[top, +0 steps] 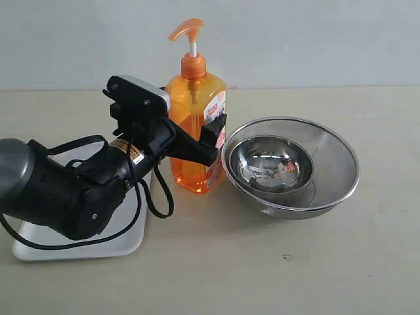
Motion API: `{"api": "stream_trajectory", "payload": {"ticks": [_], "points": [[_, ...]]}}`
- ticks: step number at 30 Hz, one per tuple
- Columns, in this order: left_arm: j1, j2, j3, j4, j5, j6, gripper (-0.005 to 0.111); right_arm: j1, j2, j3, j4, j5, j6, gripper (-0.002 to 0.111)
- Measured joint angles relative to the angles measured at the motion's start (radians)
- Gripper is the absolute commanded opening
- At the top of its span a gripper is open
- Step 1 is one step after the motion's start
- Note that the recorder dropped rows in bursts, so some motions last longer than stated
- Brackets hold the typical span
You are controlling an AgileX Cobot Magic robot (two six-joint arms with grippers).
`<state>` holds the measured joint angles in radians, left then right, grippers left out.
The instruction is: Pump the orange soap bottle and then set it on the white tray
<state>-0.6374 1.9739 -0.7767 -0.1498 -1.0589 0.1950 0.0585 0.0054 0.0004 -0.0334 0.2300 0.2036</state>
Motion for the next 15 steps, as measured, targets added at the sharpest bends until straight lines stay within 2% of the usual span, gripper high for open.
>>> {"api": "stream_trajectory", "payload": {"ticks": [15], "points": [[0.0, 0.001, -0.054, -0.004, 0.01, 0.0, 0.106, 0.0, 0.0, 0.0, 0.0, 0.0, 0.0, 0.0]]}}
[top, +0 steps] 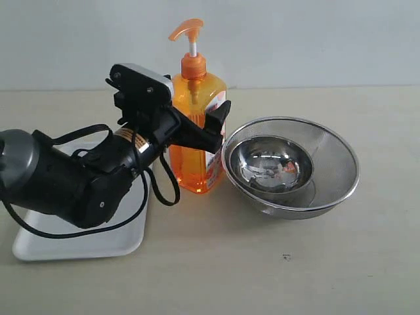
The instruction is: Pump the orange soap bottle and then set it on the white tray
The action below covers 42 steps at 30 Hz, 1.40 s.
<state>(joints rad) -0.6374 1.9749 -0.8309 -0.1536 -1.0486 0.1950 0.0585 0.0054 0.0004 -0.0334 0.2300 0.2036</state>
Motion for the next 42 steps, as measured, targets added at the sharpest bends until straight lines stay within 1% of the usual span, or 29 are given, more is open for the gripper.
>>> {"api": "stream_trajectory", "payload": {"ticks": [11, 14, 17, 21, 24, 26, 31, 33, 34, 35, 36, 40, 41, 42], "points": [[0.0, 0.006, -0.006, -0.004, 0.0, 0.0, 0.106, 0.0, 0.0, 0.0, 0.0, 0.0, 0.0, 0.0], [0.0, 0.03, -0.006, -0.005, 0.0, 0.0, 0.105, 0.0, 0.0, 0.0, 0.0, 0.0, 0.0, 0.0], [0.0, 0.057, -0.006, -0.009, -0.016, 0.0, 0.099, 0.0, 0.0, 0.0, 0.0, 0.0, 0.0, 0.0], [0.0, 0.079, -0.006, -0.011, -0.046, 0.0, 0.086, 0.0, 0.0, 0.0, 0.0, 0.0, 0.0, 0.0], [0.0, 0.081, -0.006, -0.011, -0.071, 0.0, 0.079, 0.0, 0.0, 0.0, 0.0, 0.0, 0.0, 0.0], [0.0, 0.081, -0.006, -0.011, -0.085, 0.0, 0.076, 0.0, 0.0, 0.0, 0.0, 0.0, 0.0, 0.0], [0.0, 0.081, -0.006, -0.011, -0.088, 0.0, 0.076, 0.0, 0.0, 0.0, 0.0, 0.0, 0.0, 0.0], [0.0, 0.081, -0.006, -0.011, -0.089, 0.0, 0.073, 0.0, 0.0, 0.0, 0.0, 0.0, 0.0, 0.0], [0.0, 0.081, -0.006, -0.011, -0.089, 0.0, 0.07, 0.0, 0.0, 0.0, 0.0, 0.0, 0.0, 0.0], [0.0, 0.081, -0.006, -0.011, -0.089, 0.0, 0.063, 0.0, 0.0, 0.0, 0.0, 0.0, 0.0, 0.0], [0.0, 0.081, -0.006, -0.013, -0.089, 0.0, 0.055, 0.0, 0.0, 0.0, 0.0, 0.0, 0.0, 0.0], [0.0, 0.081, -0.006, -0.015, -0.091, -0.002, 0.015, 0.0, 0.0, 0.0, 0.0, 0.0, 0.0, 0.0], [0.0, 0.081, -0.006, -0.015, -0.091, -0.002, 0.008, 0.0, 0.0, 0.0, 0.0, 0.0, 0.0, 0.0], [0.0, 0.081, -0.006, -0.015, -0.091, -0.004, 0.005, 0.0, 0.0, 0.0, 0.0, 0.0, 0.0, 0.0]]}}
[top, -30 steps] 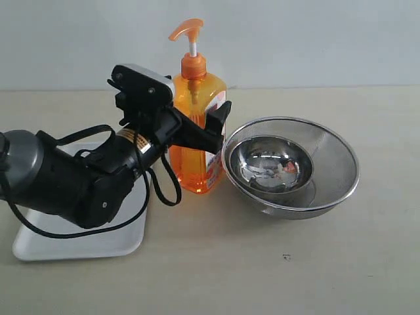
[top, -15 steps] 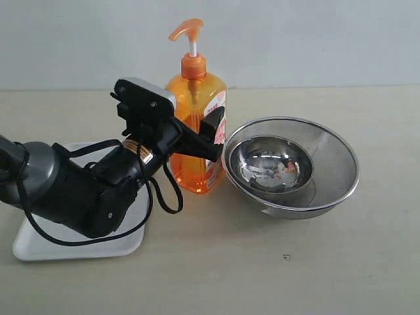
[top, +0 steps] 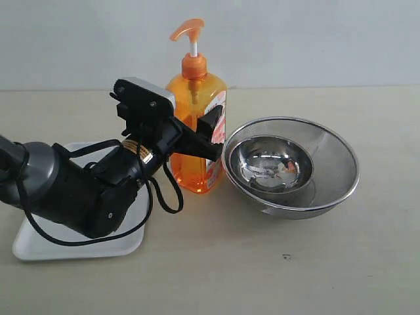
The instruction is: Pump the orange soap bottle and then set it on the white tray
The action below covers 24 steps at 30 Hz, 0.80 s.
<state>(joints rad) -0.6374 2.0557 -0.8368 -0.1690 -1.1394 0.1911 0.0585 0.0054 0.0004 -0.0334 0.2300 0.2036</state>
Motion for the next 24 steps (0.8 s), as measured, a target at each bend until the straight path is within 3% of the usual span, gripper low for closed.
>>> {"api": "stream_trajectory", "payload": {"ticks": [6, 10, 17, 21, 24], "points": [[-0.004, 0.0, 0.0, -0.055, 0.0, 0.0, 0.005, 0.0, 0.0, 0.0, 0.0, 0.0, 0.0, 0.0], [-0.004, -0.013, 0.016, -0.173, -0.005, 0.002, 0.005, 0.0, 0.0, 0.0, 0.0, 0.0, 0.0, 0.0], [-0.008, -0.069, 0.073, -0.202, 0.021, -0.015, 0.005, 0.0, 0.0, 0.0, 0.0, 0.0, 0.0, 0.0], [-0.063, -0.07, 0.075, -0.26, 0.011, -0.023, 0.005, 0.0, 0.0, 0.0, 0.0, 0.0, 0.0, 0.0], [-0.119, -0.071, 0.075, -0.412, -0.016, -0.008, 0.005, 0.0, 0.0, 0.0, 0.0, 0.0, 0.0, 0.0]]}}
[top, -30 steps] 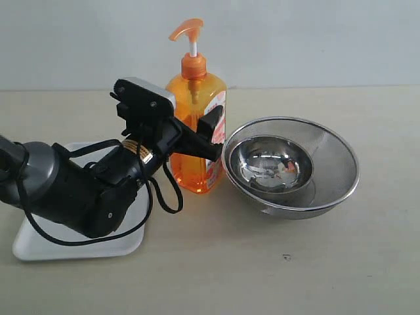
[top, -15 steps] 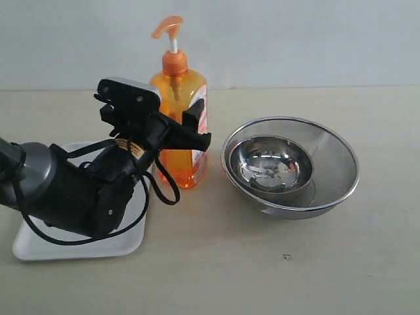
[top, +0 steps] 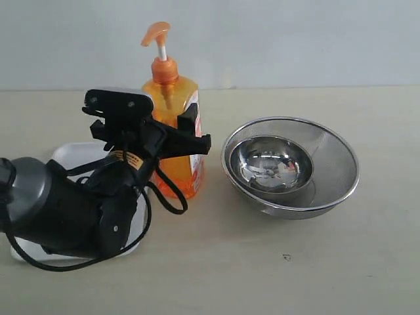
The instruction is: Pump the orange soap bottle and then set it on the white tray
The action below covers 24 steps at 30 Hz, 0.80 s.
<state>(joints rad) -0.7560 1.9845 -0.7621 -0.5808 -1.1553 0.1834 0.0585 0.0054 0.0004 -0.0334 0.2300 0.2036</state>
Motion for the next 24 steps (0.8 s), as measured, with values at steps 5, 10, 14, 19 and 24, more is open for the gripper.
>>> {"api": "stream_trajectory", "payload": {"ticks": [5, 10, 14, 19, 24], "points": [[-0.058, -0.006, 0.0, -0.157, -0.028, 0.036, 0.005, 0.0, 0.0, 0.0, 0.0, 0.0, 0.0, 0.0], [-0.071, -0.007, 0.0, -0.152, -0.03, 0.046, 0.005, 0.0, 0.0, 0.0, 0.0, 0.0, 0.0, 0.0], [-0.075, -0.007, 0.0, -0.144, -0.027, 0.046, 0.005, 0.0, 0.0, 0.0, 0.0, 0.0, 0.0, 0.0], [-0.079, -0.007, 0.0, -0.126, -0.025, 0.048, 0.005, 0.0, 0.0, 0.0, 0.0, 0.0, 0.0, 0.0], [-0.079, -0.007, 0.0, -0.112, -0.023, 0.048, 0.005, 0.0, 0.0, 0.0, 0.0, -0.011, 0.0, 0.0]]}}
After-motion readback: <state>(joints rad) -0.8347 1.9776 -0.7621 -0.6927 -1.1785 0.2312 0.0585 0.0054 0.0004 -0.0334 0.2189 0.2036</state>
